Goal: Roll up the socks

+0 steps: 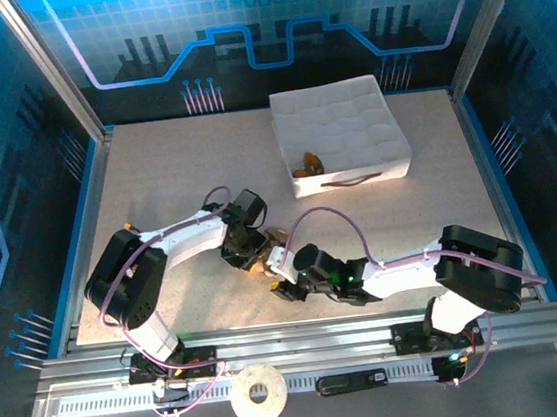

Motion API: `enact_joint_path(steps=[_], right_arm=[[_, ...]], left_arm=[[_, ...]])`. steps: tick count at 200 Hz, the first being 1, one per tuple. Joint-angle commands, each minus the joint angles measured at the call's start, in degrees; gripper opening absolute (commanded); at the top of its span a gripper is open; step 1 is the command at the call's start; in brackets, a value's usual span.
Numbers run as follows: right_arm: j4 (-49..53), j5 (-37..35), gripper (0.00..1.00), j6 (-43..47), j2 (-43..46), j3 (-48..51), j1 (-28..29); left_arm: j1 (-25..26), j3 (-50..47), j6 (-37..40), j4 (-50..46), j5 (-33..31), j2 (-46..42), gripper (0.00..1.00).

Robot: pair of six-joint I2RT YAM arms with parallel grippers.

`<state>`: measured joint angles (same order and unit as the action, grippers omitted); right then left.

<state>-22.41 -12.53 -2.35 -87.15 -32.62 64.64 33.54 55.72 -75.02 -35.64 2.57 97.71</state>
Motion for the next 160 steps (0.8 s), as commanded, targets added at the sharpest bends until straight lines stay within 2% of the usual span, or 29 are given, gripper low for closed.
enact_joint_path(steps=[1, 31, 66, 79, 96, 112, 137, 160], right_arm=[[4.0, -12.5, 0.54, 8.5, -2.4, -3.6, 2.2], [3.9, -15.6, 0.55, 11.8, -8.0, -9.4, 3.3], [5.6, -16.4, 0.53, 11.0, -15.4, -13.1, 2.9], [8.9, -17.1, 0.47, 8.6, -17.8, -14.5, 2.1], [12.1, -16.3, 0.3, 4.4, -19.6, -14.9, 0.7], [14.2, -12.6, 0.17, 0.6, -20.1, -14.5, -1.1], [13.5, -1.6, 0.02, -5.0, -19.5, -11.8, -4.8], [11.6, 5.4, 0.0, -7.3, -19.6, -9.4, -6.4]], left_arm=[[0.8, -3.3, 0.0, -10.0, -1.9, 6.8, 0.11], [0.7, -1.5, 1.3, -11.3, -0.9, 7.8, 0.11], [-0.1, -1.1, 2.2, -10.3, 1.4, 7.6, 0.12], [-0.8, -0.7, 2.9, -10.1, 2.8, 7.2, 0.13], [-1.9, -0.7, 3.7, -9.0, 4.2, 5.7, 0.17], [-3.3, -1.2, 3.9, -7.8, 5.7, 3.2, 0.24], [-5.8, -1.7, 3.1, -6.2, 8.8, -0.9, 0.41], [-8.3, -2.9, 0.9, -3.5, 11.4, -4.3, 0.61]])
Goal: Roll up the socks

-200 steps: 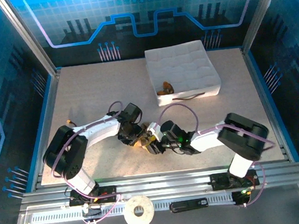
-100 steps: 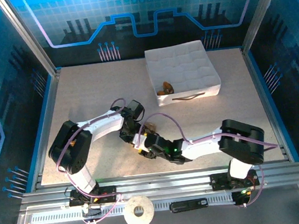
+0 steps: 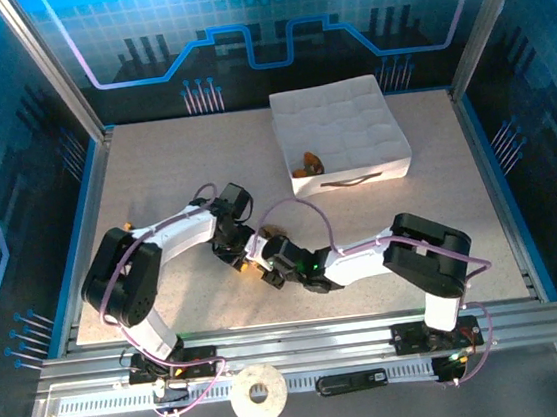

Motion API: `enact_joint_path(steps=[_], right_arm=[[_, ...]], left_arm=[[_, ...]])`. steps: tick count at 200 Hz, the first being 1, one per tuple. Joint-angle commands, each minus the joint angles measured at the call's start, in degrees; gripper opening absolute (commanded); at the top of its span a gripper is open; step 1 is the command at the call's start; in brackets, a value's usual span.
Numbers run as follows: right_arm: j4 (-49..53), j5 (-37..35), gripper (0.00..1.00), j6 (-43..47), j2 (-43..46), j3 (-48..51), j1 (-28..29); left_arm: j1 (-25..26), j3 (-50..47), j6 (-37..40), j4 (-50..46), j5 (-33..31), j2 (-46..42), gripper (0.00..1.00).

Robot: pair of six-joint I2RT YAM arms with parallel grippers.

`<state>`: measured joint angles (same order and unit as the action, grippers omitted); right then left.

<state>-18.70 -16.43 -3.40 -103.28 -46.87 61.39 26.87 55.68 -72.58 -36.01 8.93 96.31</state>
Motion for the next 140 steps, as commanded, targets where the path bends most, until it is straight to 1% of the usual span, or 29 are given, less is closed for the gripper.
enact_joint_path(steps=[1, 19, 34, 55, 71, 85, 93, 114, 124, 140], right_arm=[[7.8, 9.6, 0.0, -6.3, -3.5, 4.9, -3.2], [6.8, 14.0, 0.0, -8.1, -3.8, 6.3, -4.5], [5.6, 17.1, 0.0, -10.1, -4.0, 7.7, -5.9], [3.7, 21.1, 0.0, -12.8, -4.0, 9.5, -8.5], [3.6, 24.1, 0.0, -14.5, -4.3, 10.5, -10.7], [3.6, 26.7, 0.0, -15.9, -5.1, 11.0, -12.6], [1.8, 28.5, 0.0, -16.6, -5.6, 11.1, -13.7], [2.9, 32.1, 0.0, -18.3, -7.2, 10.4, -16.4], [2.9, 33.2, 0.0, -19.0, -7.8, 10.0, -17.6], [6.0, 35.1, 0.0, -19.6, -8.6, 8.9, -19.0]], left_arm=[[-1.7, -2.9, -1.7, -3.0, 5.2, -3.1, 0.61], [-3.5, -3.0, -3.3, -0.9, 6.4, -5.1, 0.7], [-4.4, -2.4, -3.8, -0.5, 5.6, -6.7, 0.77], [-5.1, -1.8, -3.1, -0.1, 3.2, -8.9, 0.8], [-5.1, -1.9, -1.7, 0.3, 3.1, -9.6, 0.8], [-5.0, -2.4, -0.8, 0.3, 3.4, -9.6, 0.76], [-4.9, -3.0, -0.5, 0.5, 3.5, -9.8, 0.73], [-4.3, -4.7, -0.2, 2.4, 4.0, -10.2, 0.65], [-3.6, -5.3, -0.5, 4.1, 4.4, -10.0, 0.64], [-2.0, -5.2, -0.5, 6.3, 4.1, -9.2, 0.65]])
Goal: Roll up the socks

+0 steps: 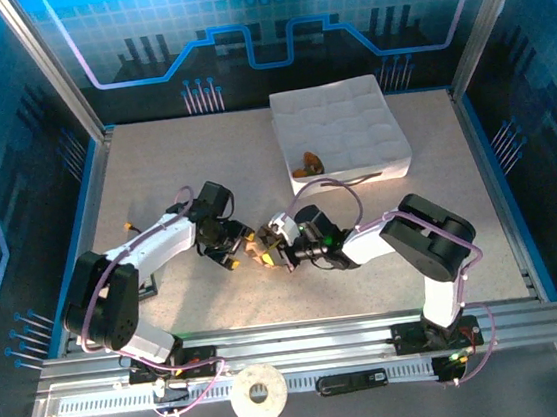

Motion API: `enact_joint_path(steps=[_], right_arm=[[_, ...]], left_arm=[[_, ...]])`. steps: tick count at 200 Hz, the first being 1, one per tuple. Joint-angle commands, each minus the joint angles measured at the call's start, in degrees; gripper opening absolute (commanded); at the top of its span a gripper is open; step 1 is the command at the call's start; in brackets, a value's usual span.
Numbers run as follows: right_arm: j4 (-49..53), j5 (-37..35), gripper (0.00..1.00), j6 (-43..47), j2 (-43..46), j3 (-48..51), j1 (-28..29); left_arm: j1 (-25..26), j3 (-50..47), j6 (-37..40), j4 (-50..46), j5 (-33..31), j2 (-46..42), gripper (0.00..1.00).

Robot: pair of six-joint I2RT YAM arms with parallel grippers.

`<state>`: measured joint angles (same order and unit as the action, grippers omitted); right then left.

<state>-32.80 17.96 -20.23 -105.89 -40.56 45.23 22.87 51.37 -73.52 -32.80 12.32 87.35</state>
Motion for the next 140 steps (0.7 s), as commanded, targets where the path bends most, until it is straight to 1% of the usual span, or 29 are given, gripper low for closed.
enact_joint_path(steps=[1, 24, 43, 75, 102, 122, 132, 140], right_arm=[[20.4, 0.8, 0.0, -2.8, -6.0, 2.4, -2.9], [25.6, 2.4, 0.0, -2.6, -7.6, -1.1, -4.4], [28.0, 3.0, 0.0, -3.0, -8.2, -2.9, -5.3], [30.7, 4.5, 0.0, -3.5, -8.4, -5.8, -6.3], [32.3, 5.0, 0.0, -1.4, -7.4, -7.8, -6.1], [28.7, 1.2, 0.14, 4.6, -1.7, -5.7, -4.1], [24.7, -1.5, 0.27, 8.2, 2.7, -2.9, -2.7], [21.3, -4.8, 0.35, 12.0, 6.9, 0.1, -1.0]], left_arm=[[2.1, -0.9, 0.3, 3.2, 0.7, -0.1, 0.65], [4.0, -0.1, 0.3, 5.4, 0.1, 2.1, 0.67], [4.9, 0.8, 1.1, 3.1, -0.7, 4.4, 0.64], [5.2, -0.4, 1.2, 0.1, -3.1, 7.0, 0.56], [5.2, 0.1, 1.4, -3.0, -6.8, 10.9, 0.42], [4.5, 1.1, 0.5, -8.1, -7.5, 15.5, 0.28], [4.0, 0.1, -1.9, -10.1, -6.2, 16.8, 0.2], [3.6, -1.3, -3.4, -9.4, -4.5, 16.9, 0.16]])
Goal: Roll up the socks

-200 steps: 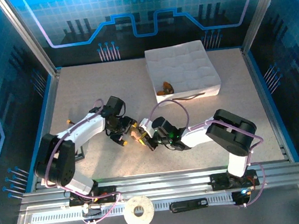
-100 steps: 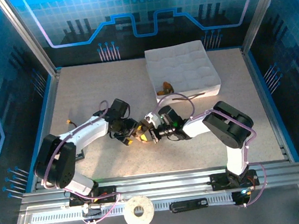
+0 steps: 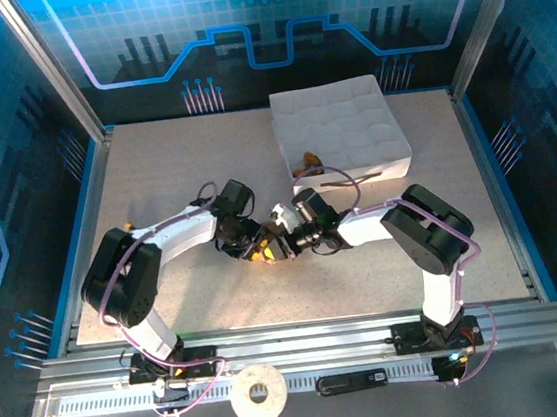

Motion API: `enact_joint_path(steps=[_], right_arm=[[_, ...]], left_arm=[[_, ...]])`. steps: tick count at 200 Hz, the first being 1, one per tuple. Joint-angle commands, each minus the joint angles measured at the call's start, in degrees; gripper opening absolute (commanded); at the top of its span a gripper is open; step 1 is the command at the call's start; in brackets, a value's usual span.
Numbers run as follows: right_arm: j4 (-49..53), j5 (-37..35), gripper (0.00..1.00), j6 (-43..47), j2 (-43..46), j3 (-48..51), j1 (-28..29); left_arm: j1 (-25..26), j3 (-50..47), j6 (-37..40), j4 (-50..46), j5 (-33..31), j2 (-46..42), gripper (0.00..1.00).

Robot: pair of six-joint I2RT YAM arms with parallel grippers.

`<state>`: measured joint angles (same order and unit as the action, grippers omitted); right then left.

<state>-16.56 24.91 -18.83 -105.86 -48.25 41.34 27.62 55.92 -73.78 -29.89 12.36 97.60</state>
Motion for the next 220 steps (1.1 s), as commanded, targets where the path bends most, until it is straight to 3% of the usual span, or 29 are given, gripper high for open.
enact_joint_path(steps=[1, 27, 72, 136, 164, 183, 205, 220], right_arm=[[4.6, -12.1, 0.36, 11.1, 7.5, 8.1, 3.1], [-7.8, -26.4, 0.58, 26.3, 18.1, 16.4, 10.7], [-7.8, -42.8, 0.63, 40.0, 16.0, 13.7, 17.8], [-7.5, -44.8, 0.6, 43.5, 5.0, 4.3, 19.0], [-5.3, -45.3, 0.49, 42.0, 0.4, 1.1, 18.6], [-2.1, -45.2, 0.23, 38.4, -1.3, -0.6, 17.4], [0.7, -39.7, 0.01, 33.9, -0.9, -0.7, 15.4], [5.0, -34.4, 0.0, 31.7, -1.0, -0.9, 14.1]], left_arm=[[-1.3, -6.1, -3.3, -12.1, -4.3, 6.6, 0.16], [-2.3, -6.5, -5.7, -12.8, -3.4, 4.8, 0.12], [-3.4, 0.8, -2.1, -20.0, -3.7, 7.7, 0.12], [-4.7, 4.4, 0.5, -21.0, -3.5, 10.3, 0.13], [-4.9, 5.8, 1.4, -20.9, -2.8, 10.5, 0.15], [-4.9, 7.0, 2.1, -21.4, -3.0, 8.9, 0.19], [-5.2, 7.5, 2.3, -21.5, -4.6, 3.8, 0.43], [-6.0, 7.5, 1.8, -21.7, -5.0, 0.2, 0.55]])
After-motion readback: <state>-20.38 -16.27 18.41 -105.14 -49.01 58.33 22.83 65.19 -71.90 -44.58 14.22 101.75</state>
